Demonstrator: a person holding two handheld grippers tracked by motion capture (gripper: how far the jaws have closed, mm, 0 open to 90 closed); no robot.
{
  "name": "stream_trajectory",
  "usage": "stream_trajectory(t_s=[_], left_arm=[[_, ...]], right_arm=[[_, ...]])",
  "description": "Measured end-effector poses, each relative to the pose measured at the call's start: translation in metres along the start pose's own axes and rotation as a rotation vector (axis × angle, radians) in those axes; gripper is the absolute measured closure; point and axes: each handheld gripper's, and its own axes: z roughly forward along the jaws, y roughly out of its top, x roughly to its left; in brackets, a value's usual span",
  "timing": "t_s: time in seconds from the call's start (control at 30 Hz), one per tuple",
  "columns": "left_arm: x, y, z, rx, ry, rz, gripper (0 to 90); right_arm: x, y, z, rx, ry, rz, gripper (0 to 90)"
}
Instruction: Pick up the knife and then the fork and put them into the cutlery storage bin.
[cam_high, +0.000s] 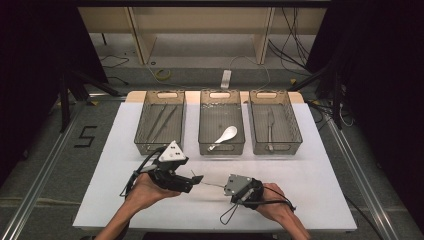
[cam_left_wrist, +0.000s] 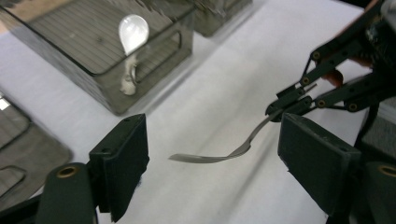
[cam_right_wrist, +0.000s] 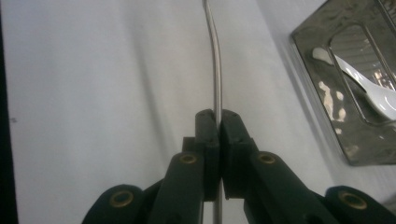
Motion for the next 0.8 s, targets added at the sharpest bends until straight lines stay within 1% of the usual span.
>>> stream_trajectory(t_s=[0.03, 0.07, 0.17, 0.2, 0.23, 0.33, 0.4, 0.43, 0.53, 0.6, 0.67, 0.7, 0.8], left_arm=[[0.001, 0.0, -0.001, -0.006, 0.006, -0.006, 22.5], [0.003, -0.001, -0.004, -0.013, 0.014, -0.011, 22.1], [0.008, -0.005, -0.008, -0.024, 0.024, -0.027, 21.0], [0.009, -0.007, -0.009, -0.031, 0.032, -0.032, 20.6], [0.011, -0.009, -0.01, -0.04, 0.034, -0.046, 20.2], [0.015, -0.015, -0.012, -0.059, 0.05, -0.061, 18.7], [0.018, -0.021, -0.014, -0.079, 0.064, -0.076, 18.7], [0.02, -0.024, -0.015, -0.082, 0.068, -0.082, 18.3], [0.025, -0.031, -0.018, -0.098, 0.085, -0.102, 17.8], [0.028, -0.034, -0.02, -0.106, 0.095, -0.111, 17.3], [0.03, -0.037, -0.022, -0.128, 0.107, -0.125, 16.6], [0.031, -0.038, -0.023, -0.129, 0.111, -0.123, 16.5], [0.032, -0.041, -0.024, -0.137, 0.116, -0.127, 16.3]], right_arm=[[-0.002, -0.001, -0.001, 0.008, -0.004, 0.004, 87.8], [-0.003, -0.002, -0.001, 0.007, -0.009, 0.021, 87.8], [-0.009, -0.007, -0.003, 0.013, -0.027, 0.044, 87.8], [-0.012, -0.009, -0.004, 0.017, -0.035, 0.06, 87.8], [-0.014, -0.01, -0.005, 0.016, -0.042, 0.075, 87.8], [-0.023, -0.015, -0.011, 0.008, -0.062, 0.127, 87.8], [-0.029, -0.018, -0.016, -0.004, -0.079, 0.174, 87.7], [-0.034, -0.021, -0.02, -0.013, -0.089, 0.207, 87.7], [-0.047, -0.026, -0.031, -0.029, -0.112, 0.267, 87.8], [-0.056, -0.03, -0.036, -0.016, -0.141, 0.32, 87.7], [-0.064, -0.036, -0.04, -0.012, -0.159, 0.358, 87.8], [-0.07, -0.04, -0.043, -0.022, -0.158, 0.391, 87.8], [-0.084, -0.046, -0.049, -0.035, -0.177, 0.447, 87.8]])
